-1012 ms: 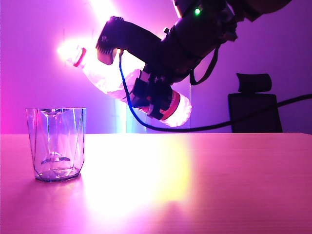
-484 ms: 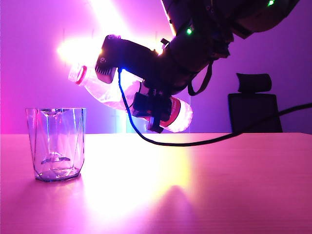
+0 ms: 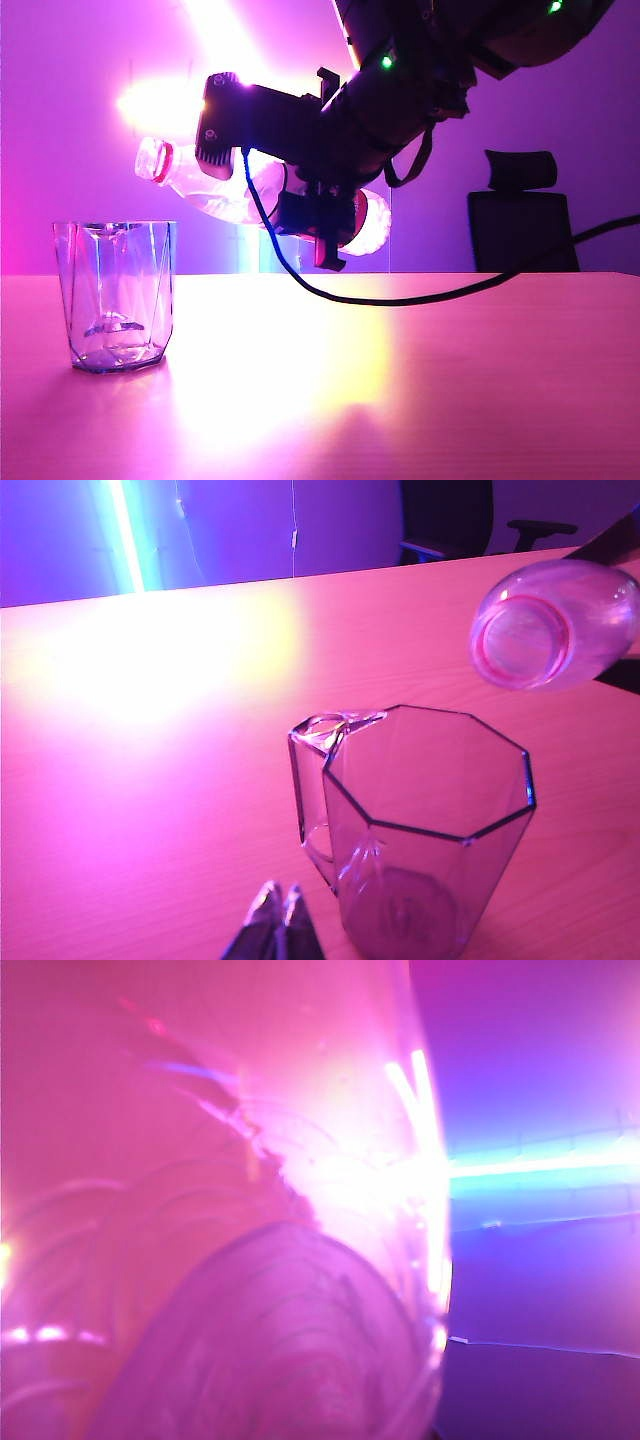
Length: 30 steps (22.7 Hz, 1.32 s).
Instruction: Pick up the mineral water bottle on the table and pour water into the mug until it's half full.
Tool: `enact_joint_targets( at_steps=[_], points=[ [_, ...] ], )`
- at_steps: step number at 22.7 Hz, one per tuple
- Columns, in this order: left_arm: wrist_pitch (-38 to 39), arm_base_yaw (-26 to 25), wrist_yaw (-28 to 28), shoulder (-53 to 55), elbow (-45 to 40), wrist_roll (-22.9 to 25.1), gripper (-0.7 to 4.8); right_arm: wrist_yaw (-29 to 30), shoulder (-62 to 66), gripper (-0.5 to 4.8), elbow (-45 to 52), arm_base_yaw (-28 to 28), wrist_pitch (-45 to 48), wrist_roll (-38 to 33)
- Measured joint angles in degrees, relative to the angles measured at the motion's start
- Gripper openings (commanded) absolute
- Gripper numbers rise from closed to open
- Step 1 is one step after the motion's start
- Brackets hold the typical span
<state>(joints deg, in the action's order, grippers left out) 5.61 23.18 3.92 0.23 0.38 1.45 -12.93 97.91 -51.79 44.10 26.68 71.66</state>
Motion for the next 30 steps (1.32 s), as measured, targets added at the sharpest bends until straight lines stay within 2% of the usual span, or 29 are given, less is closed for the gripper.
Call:
enact_joint_targets(
  at_steps=[18,30],
  points=[
    [0.00,0.00,0.00,0.02,0.00,0.00,-0.02,-0.17,0.00,2.42,0.00,0.00,1.90,7.56],
    [0.00,0.00,0.00,0.02,0.00,0.00,-0.02,-2.99,1.75,2.43,0.02,0.42,3.61,10.69]
  ],
)
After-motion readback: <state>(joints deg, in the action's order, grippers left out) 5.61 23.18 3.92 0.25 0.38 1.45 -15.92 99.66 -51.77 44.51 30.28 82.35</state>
